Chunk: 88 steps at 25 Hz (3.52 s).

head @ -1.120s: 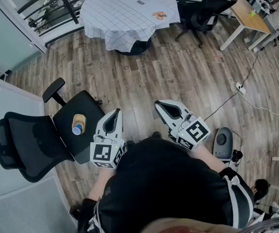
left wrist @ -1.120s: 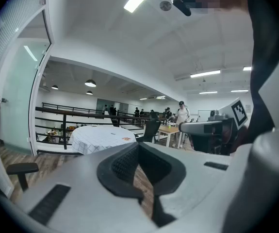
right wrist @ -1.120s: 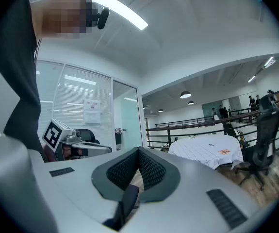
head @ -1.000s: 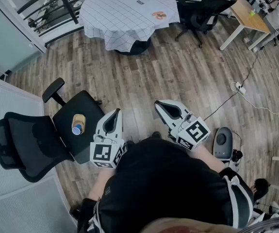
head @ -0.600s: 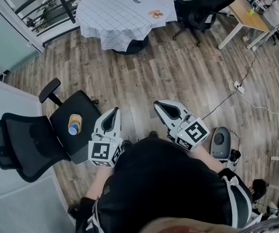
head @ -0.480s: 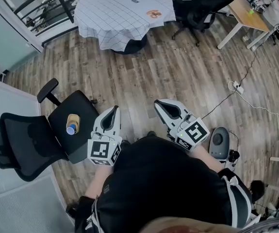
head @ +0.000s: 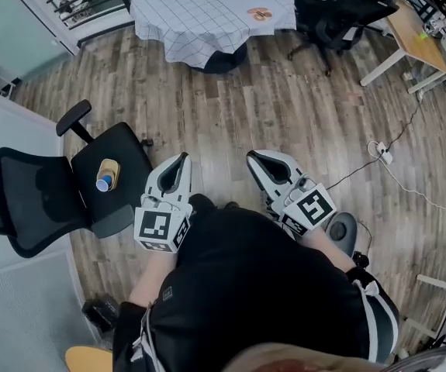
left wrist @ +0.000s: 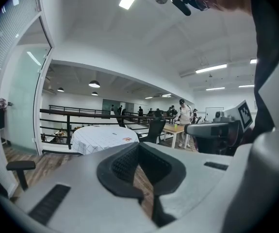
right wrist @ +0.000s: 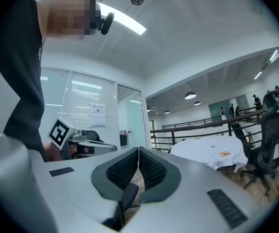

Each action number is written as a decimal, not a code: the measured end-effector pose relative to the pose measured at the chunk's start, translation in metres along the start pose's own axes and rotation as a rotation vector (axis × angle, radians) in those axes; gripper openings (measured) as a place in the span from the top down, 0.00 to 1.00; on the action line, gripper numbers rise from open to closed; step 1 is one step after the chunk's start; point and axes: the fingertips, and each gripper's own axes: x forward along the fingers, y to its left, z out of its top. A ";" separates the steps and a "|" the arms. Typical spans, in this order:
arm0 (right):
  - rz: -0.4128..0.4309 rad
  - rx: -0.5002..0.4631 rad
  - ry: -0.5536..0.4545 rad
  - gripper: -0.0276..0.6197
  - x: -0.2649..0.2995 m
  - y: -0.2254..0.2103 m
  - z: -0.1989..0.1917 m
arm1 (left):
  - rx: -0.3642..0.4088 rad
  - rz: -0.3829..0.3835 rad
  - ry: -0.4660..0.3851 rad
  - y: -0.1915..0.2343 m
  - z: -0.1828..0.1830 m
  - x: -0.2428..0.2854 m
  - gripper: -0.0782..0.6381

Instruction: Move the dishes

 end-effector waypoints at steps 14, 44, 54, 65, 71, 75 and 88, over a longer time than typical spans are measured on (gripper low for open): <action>0.287 0.038 0.067 0.92 0.085 -0.003 -0.005 | -0.074 0.223 0.041 0.070 -0.014 0.000 0.89; 0.968 0.120 0.249 0.92 0.363 0.050 -0.028 | -0.317 0.872 0.167 0.288 -0.060 -0.053 0.88; 1.156 0.128 0.405 0.92 0.421 0.079 -0.080 | -0.434 1.067 0.226 0.331 -0.111 -0.072 0.88; 1.316 0.104 0.553 0.92 0.459 0.175 -0.164 | -0.564 1.114 0.301 0.402 -0.219 -0.119 0.88; 1.342 0.118 0.599 0.92 0.486 0.207 -0.213 | -0.607 1.139 0.321 0.438 -0.279 -0.136 0.88; 1.351 0.117 0.632 0.92 0.493 0.215 -0.247 | -0.642 1.142 0.357 0.453 -0.325 -0.138 0.88; 1.274 0.143 0.712 0.92 0.517 0.199 -0.336 | -0.793 1.134 0.512 0.491 -0.460 -0.140 0.69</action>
